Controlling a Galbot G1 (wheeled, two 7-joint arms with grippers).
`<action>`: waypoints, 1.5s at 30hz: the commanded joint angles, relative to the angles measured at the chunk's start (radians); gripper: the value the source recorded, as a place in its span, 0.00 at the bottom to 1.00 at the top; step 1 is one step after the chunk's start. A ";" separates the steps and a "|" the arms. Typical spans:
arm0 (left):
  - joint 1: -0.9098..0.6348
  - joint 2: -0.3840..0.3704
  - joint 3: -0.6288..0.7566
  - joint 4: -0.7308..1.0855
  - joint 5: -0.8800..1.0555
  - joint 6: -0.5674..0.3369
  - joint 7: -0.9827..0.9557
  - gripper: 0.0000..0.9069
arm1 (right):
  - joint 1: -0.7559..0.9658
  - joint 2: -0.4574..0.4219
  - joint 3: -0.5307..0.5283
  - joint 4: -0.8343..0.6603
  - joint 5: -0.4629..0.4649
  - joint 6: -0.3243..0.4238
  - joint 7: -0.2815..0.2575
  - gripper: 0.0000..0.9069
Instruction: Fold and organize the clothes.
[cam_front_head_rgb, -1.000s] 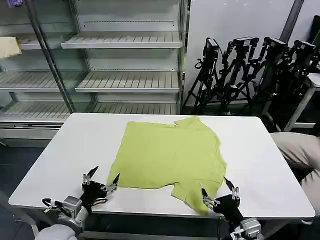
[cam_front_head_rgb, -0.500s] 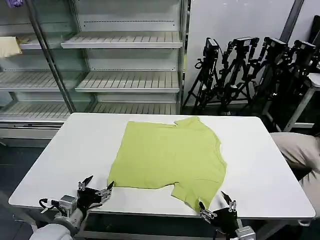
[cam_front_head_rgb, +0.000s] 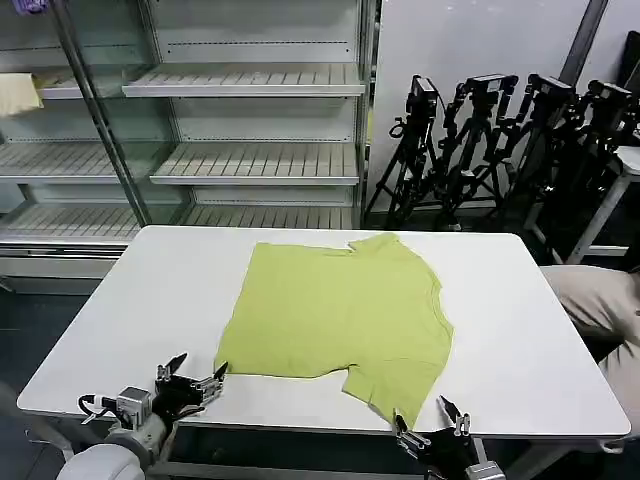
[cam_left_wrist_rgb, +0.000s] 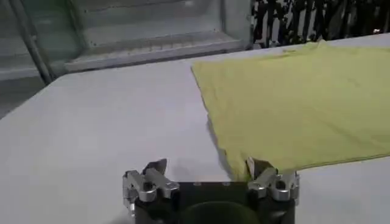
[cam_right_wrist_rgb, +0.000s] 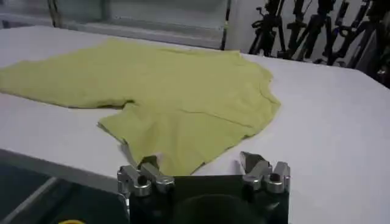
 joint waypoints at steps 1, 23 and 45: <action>0.001 -0.001 0.000 0.004 -0.007 0.010 -0.003 0.01 | -0.009 0.002 -0.004 -0.005 0.010 -0.015 0.002 0.00; -0.004 -0.008 0.031 -0.008 -0.010 0.004 0.019 0.01 | 0.010 -0.008 -0.008 -0.008 0.047 0.024 -0.018 0.00; -0.363 -0.044 0.140 0.161 -0.087 -0.034 -0.021 0.01 | 0.488 -0.027 0.029 -0.238 0.134 0.025 -0.110 0.00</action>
